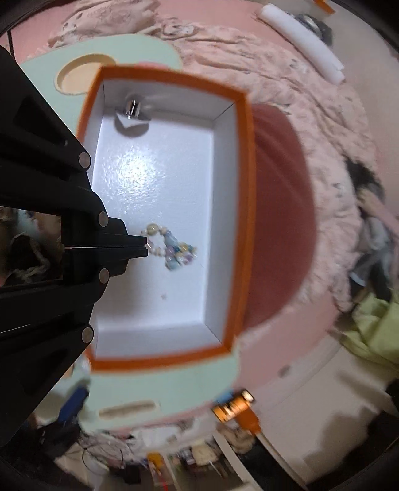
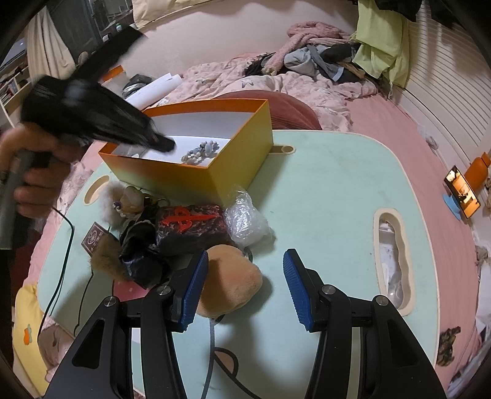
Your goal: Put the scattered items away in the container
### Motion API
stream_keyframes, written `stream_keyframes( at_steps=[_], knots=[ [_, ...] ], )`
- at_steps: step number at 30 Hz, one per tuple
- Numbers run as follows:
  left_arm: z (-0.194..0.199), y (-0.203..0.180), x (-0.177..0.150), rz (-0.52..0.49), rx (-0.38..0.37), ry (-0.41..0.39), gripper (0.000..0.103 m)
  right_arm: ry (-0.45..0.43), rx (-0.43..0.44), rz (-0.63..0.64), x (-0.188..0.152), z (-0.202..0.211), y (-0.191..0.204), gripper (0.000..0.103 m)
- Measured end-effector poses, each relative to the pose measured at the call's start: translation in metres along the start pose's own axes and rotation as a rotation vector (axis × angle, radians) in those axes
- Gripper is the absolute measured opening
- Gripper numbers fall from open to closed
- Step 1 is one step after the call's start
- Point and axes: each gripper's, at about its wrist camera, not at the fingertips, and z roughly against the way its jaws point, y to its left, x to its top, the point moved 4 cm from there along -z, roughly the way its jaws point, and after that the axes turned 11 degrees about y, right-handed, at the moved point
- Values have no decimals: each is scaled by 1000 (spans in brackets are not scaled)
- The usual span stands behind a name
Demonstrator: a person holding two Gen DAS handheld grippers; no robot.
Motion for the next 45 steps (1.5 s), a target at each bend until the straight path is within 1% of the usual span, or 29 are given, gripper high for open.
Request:
stream_keyframes(
  at_steps=[2,3,4,5,6,7,8,9,10,12,14,17,18,19,20,23,24,26,30,31,32,35,38,40,42,44,45],
  knots=[
    [18,-3,-1,-13,-34,-28,1,1,1,2,0,0,0,52],
    [22,-3,-1,-19,-43,-25,1,1,1,3,0,0,1,52],
    [22,-6,-3,-23,-51,-4,1,1,1,4,0,0,1,52],
    [18,-7,-2,-18,-57,34,4,1,1,6,0,0,2,52],
    [12,-4,1,-1,-50,57,16,3,2,8,0,0,3,52],
    [6,-2,4,22,-23,64,34,3,3,10,-1,-1,4,52],
    [1,-4,6,28,7,49,44,3,3,12,-2,-1,5,52],
    [-5,-5,10,25,43,29,57,4,4,14,-2,-1,5,52],
    [-16,-6,16,16,81,17,60,4,4,17,-2,0,6,52],
    [-41,-8,22,0,122,48,60,5,6,18,-3,0,6,52],
    [-58,-8,28,-6,138,76,60,7,7,14,-3,0,4,52],
    [-74,-12,33,-31,176,69,59,10,11,13,-4,0,3,52],
    [-74,-13,34,-42,168,41,49,11,13,14,-5,0,3,52],
    [-73,-13,34,-56,166,24,32,12,14,15,-5,0,3,52],
    [-72,-12,34,-63,167,21,22,13,14,17,-5,0,4,52],
    [-70,-4,32,-41,157,25,17,13,19,17,-6,-1,5,52],
    [-67,-1,31,-39,157,17,8,15,20,15,-7,-2,5,52],
    [-56,1,28,-35,139,-27,8,15,23,15,-7,-2,5,52],
    [-22,3,21,-16,58,-104,8,17,24,14,-7,-3,5,52],
    [-10,2,18,-16,39,-126,5,17,25,12,-7,-3,5,52],
    [1,1,15,-18,18,-149,0,17,25,12,-8,-3,5,52],
    [35,-3,-1,-33,-46,-217,0,15,21,10,-8,-1,4,52],
    [62,-10,-17,-54,-86,-272,0,13,22,6,-8,-1,2,52],
    [70,-13,-22,-76,-83,-286,0,13,23,3,-6,-1,2,52],
    [63,-17,-19,-105,-41,-249,1,15,26,2,-6,-1,1,52],
    [47,-16,-13,-103,18,-197,15,17,28,1,-5,-2,2,52],
    [35,-14,-9,-95,55,-158,42,17,25,3,-5,-2,3,52]
  ],
)
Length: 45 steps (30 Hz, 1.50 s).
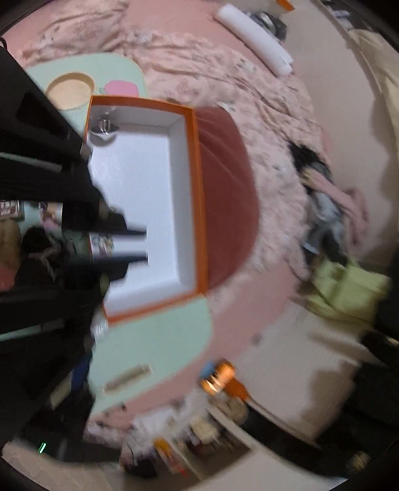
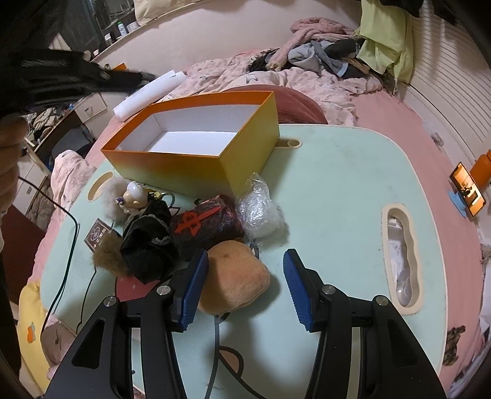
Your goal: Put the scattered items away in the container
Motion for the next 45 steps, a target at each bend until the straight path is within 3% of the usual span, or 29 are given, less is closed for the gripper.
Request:
stream_keyframes(
  at_steps=[1,2,6,8,11,13,14,16,24,27,35,38,39,40,42,44,45],
  knots=[
    [-15,1,2,1,24,55,64,0,-2,3,-1,0,0,52],
    [-32,1,5,-1,29,112,66,0,-4,6,-1,0,1,52],
    [-87,4,9,13,54,324,66,2,3,2,-1,0,-1,52],
    [-104,7,11,24,62,392,66,1,6,-3,-2,1,-3,52],
    [-114,13,12,75,-30,449,59,-2,6,-6,-2,2,-4,52],
    [-113,17,13,58,56,431,22,-2,9,-7,-2,1,-5,52],
    [-112,20,13,56,108,431,13,-2,11,-8,-2,1,-5,52],
    [-110,24,12,58,112,417,1,-2,11,-8,-2,1,-6,52],
    [-103,35,10,72,92,331,0,-1,12,-7,-2,1,-7,52],
    [-102,35,12,113,40,293,0,-3,7,-7,-1,1,-7,52],
    [-39,29,16,111,-102,152,0,-8,6,-18,2,-1,-11,52],
    [-22,34,15,110,-25,108,1,1,27,-19,9,3,-11,52],
    [-15,36,13,106,19,81,11,1,49,-20,13,7,-11,52],
    [-10,40,12,103,40,58,36,-3,78,-20,19,13,-12,52],
    [-1,54,10,115,13,11,66,-13,115,-26,33,24,-14,52],
    [9,75,8,151,16,-48,66,0,108,-46,49,27,-18,52],
    [13,90,7,182,57,-76,66,17,97,-55,58,24,-20,52]
  ],
)
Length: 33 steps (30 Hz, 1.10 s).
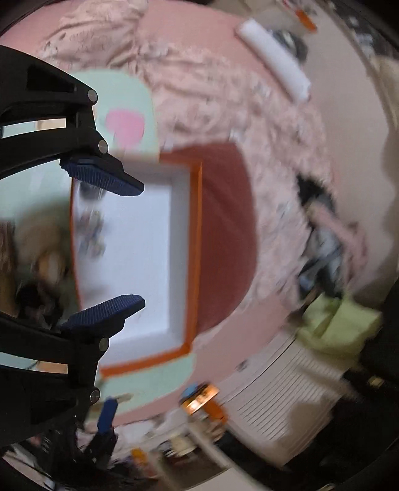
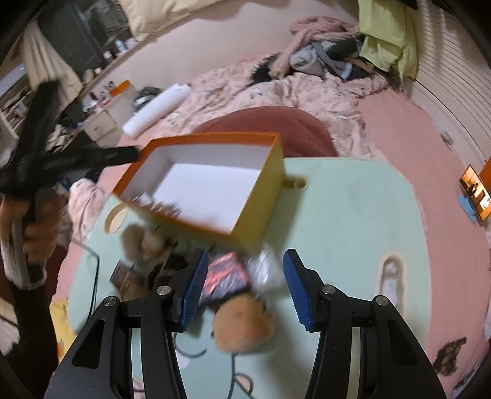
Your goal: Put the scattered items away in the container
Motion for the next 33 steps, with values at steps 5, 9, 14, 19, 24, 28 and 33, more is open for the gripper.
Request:
stream_keyframes(
  at_steps=[5,9,14,19,24,28,33],
  knots=[
    [-17,92,6,247,205,-75,67,115,-67,34,20,-27,3,52],
    [-59,104,-16,292,-76,24,57,173,-73,70,27,-46,6,52],
    [-62,87,-51,323,-235,29,57,198,-95,18,48,-56,-14,53],
    [-42,111,-67,444,-167,-78,58,238,-46,90,62,-35,-10,53],
    [-29,112,-67,449,-214,-190,70,238,105,171,100,-29,36,53],
    [-28,105,-68,445,-232,-202,71,376,96,281,118,-77,80,53],
    [-29,110,-74,461,-264,-187,71,644,71,244,114,-143,91,53]
  ],
)
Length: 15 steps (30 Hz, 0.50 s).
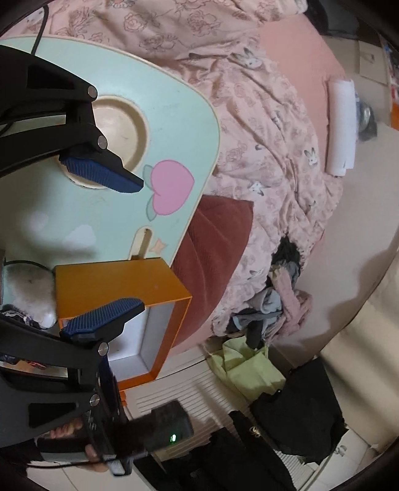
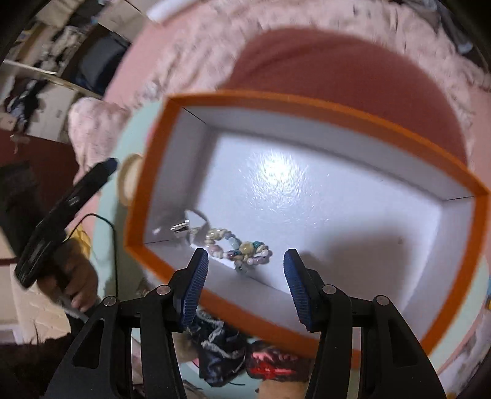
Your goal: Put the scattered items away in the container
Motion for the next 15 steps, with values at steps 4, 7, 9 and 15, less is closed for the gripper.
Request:
stream_keyframes(
  at_steps=[4,7,9,15],
  knots=[
    [1,1,-1,11,-8,1,71,63,-29,-29,6,-22,1,46],
    [2,1,-2,11,-13,-6,71,21,-143,1,4,-32,8,29],
    [2,-1,-2,7,-13,-3,71,8,-166,18,3,-38,11,18],
    [11,-9,-1,-21,-6,2,71,-116,-115,21,-13,-34,2,17]
  ],
)
